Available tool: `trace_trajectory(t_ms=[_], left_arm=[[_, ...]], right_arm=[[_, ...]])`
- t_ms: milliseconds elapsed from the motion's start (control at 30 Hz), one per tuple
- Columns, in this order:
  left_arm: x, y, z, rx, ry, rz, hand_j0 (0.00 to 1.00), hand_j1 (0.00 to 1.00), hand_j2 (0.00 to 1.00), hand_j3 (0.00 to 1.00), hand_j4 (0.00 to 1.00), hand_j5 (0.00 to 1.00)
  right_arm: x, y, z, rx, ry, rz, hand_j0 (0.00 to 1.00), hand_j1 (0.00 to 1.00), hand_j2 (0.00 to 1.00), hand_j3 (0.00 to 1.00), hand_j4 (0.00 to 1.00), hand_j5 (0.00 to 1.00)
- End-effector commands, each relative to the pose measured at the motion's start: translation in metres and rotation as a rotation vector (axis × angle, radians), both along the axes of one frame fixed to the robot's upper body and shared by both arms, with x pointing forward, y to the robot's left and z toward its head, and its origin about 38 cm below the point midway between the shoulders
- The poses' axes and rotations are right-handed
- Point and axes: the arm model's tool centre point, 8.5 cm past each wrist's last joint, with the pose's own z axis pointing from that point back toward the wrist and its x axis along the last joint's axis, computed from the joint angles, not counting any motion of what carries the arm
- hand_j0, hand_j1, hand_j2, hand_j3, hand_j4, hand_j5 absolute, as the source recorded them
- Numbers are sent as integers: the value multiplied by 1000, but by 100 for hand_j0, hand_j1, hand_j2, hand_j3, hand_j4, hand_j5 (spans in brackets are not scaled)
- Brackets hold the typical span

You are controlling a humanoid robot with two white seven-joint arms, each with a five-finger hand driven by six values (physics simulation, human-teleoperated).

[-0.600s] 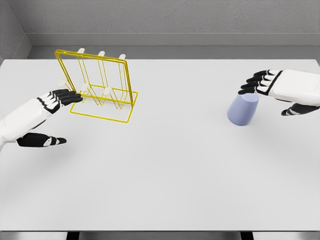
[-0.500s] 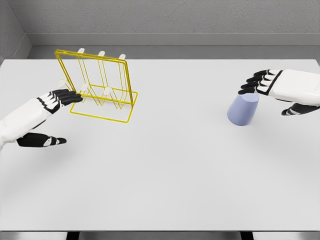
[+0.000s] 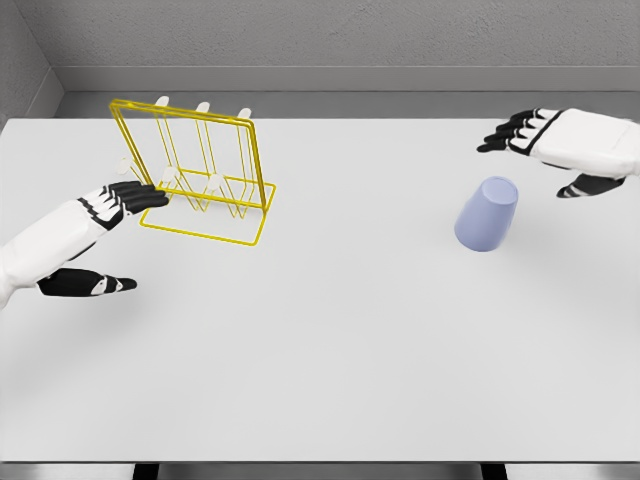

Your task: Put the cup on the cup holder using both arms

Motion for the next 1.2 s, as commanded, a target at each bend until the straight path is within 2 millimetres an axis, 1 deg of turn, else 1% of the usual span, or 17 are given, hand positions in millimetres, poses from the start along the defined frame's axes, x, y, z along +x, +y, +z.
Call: trace_trajectory(t_ms=[0, 67, 100, 133, 400, 433, 500, 667, 700, 733, 800, 867, 900, 933, 1100, 1167], left_arm=[[0, 0, 0, -7, 1, 1, 100, 100, 100, 100, 100, 100], [0, 1, 0, -11, 4, 4, 100, 100, 100, 100, 100, 100], [0, 1, 0, -9, 4, 4, 100, 100, 100, 100, 100, 100], [0, 1, 0, -11, 4, 4, 100, 100, 100, 100, 100, 100], [-1, -3, -9, -25, 24, 3, 100, 100, 100, 100, 100, 100], [-1, -3, -9, -24, 27, 1, 100, 100, 100, 100, 100, 100], [-2, -3, -11, -28, 31, 2, 100, 100, 100, 100, 100, 100], [-2, -3, -12, -30, 32, 4, 100, 100, 100, 100, 100, 100], [-2, -4, -11, -64, 44, 6, 100, 100, 100, 100, 100, 100], [-5, -7, -19, -106, 99, -4, 100, 100, 100, 100, 100, 100], [-7, -6, -20, -146, 143, -7, 100, 100, 100, 100, 100, 100], [-11, -5, -24, -127, 174, -16, 100, 100, 100, 100, 100, 100], [-11, -5, -25, -135, 184, -14, 100, 100, 100, 100, 100, 100], [-11, -4, -25, -140, 186, -12, 100, 100, 100, 100, 100, 100], [-11, -3, -25, -138, 189, -11, 100, 100, 100, 100, 100, 100], [-13, -5, -26, -158, 201, -15, 100, 100, 100, 100, 100, 100]], right_arm=[[7, 6, -15, -24, 9, -7, 100, 100, 100, 100, 100, 100], [20, 12, -24, -30, 29, -13, 100, 100, 100, 100, 100, 100], [24, 15, -30, -34, 46, -10, 100, 100, 100, 100, 100, 100], [26, 15, -33, -38, 54, -14, 100, 100, 100, 100, 100, 100], [25, 14, -39, -75, 66, -15, 100, 100, 100, 100, 100, 100], [25, 12, -45, -82, 82, -21, 100, 100, 100, 100, 100, 100], [26, 11, -48, -84, 89, -23, 100, 100, 100, 100, 100, 100], [26, 22, -57, -83, 107, -1, 100, 100, 100, 100, 100, 100], [25, 22, -59, -86, 110, 1, 100, 100, 100, 100, 100, 100], [25, 23, -61, -87, 114, 4, 100, 100, 100, 100, 100, 100], [24, 24, -63, -90, 120, 8, 100, 100, 100, 100, 100, 100], [24, 24, -64, -91, 121, 6, 100, 100, 100, 100, 100, 100], [27, 27, -69, -85, 128, 3, 100, 100, 100, 100, 100, 100], [28, 25, -71, -91, 132, -3, 100, 100, 100, 100, 100, 100], [28, 25, -71, -95, 133, -4, 99, 99, 99, 99, 99, 99], [28, 24, -72, -102, 131, -7, 99, 99, 99, 99, 99, 99]])
